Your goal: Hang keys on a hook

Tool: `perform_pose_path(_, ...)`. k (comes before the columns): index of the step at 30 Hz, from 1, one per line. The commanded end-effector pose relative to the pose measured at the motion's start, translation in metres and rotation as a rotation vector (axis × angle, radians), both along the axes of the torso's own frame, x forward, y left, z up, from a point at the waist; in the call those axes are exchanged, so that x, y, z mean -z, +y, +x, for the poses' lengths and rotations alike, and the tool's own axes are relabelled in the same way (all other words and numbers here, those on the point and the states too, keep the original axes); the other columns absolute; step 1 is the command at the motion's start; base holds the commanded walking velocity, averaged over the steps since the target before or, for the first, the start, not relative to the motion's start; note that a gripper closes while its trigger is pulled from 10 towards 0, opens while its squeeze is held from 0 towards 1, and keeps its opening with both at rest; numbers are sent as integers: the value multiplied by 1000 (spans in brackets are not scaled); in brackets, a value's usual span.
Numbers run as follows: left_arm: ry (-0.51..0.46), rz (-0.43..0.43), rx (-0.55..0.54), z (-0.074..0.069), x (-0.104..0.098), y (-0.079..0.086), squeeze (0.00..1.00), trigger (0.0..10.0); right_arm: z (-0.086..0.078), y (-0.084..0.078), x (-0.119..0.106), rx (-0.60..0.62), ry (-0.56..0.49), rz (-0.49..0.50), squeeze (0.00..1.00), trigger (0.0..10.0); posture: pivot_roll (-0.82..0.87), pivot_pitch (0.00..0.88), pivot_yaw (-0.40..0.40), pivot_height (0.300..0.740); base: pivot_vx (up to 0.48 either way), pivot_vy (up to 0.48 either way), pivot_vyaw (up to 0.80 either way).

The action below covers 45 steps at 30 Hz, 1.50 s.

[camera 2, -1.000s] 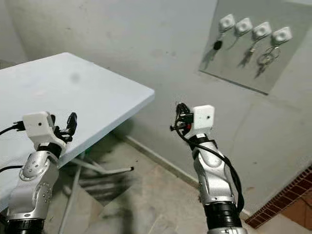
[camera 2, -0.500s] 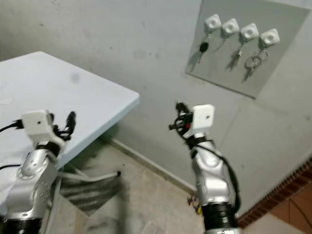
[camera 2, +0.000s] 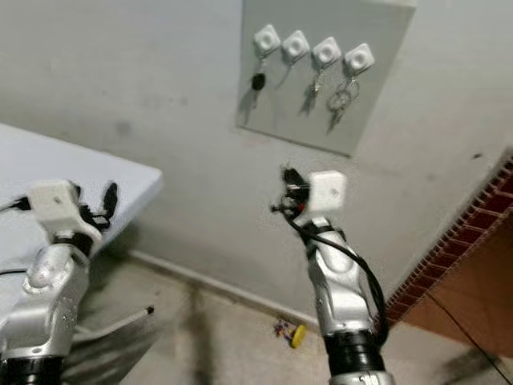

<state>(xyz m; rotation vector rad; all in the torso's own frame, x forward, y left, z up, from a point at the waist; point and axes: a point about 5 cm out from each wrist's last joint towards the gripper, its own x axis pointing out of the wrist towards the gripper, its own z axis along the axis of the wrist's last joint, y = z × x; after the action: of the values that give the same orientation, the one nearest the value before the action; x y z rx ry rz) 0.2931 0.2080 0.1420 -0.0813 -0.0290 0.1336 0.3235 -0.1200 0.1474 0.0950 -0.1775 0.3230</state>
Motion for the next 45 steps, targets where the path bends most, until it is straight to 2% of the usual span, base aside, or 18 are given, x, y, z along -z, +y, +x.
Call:
perform_pose_path(1,-5,0,19,2,-2,-6,0,10000,1,-9,-5,24,-19,-2,0,10000,-29,0,-49,724,292,0,0)
perform_pose_path(3,-4,0,20,2,-2,-6,0,10000,2,-9,-2,21,16,6,0,10000,-29,0,-49,724,298,0,0)
perform_pose_path(10,-4,-2,22,2,-2,-7,0,10000,2,-11,-6,44,-20,8,0,10000,-33,0,-47,724,292,0,-176)
perform_pose_path(32,-8,-15,16,2,-2,-7,0,10000,1,-10,-2,11,2,-34,0,10000,-33,0,-54,724,286,0,0)
perform_pose_path(45,-34,-51,-3,3,-6,-9,0,10000,3,-10,-1,-24,29,-81,0,10000,-37,0,-59,724,0,0,0)
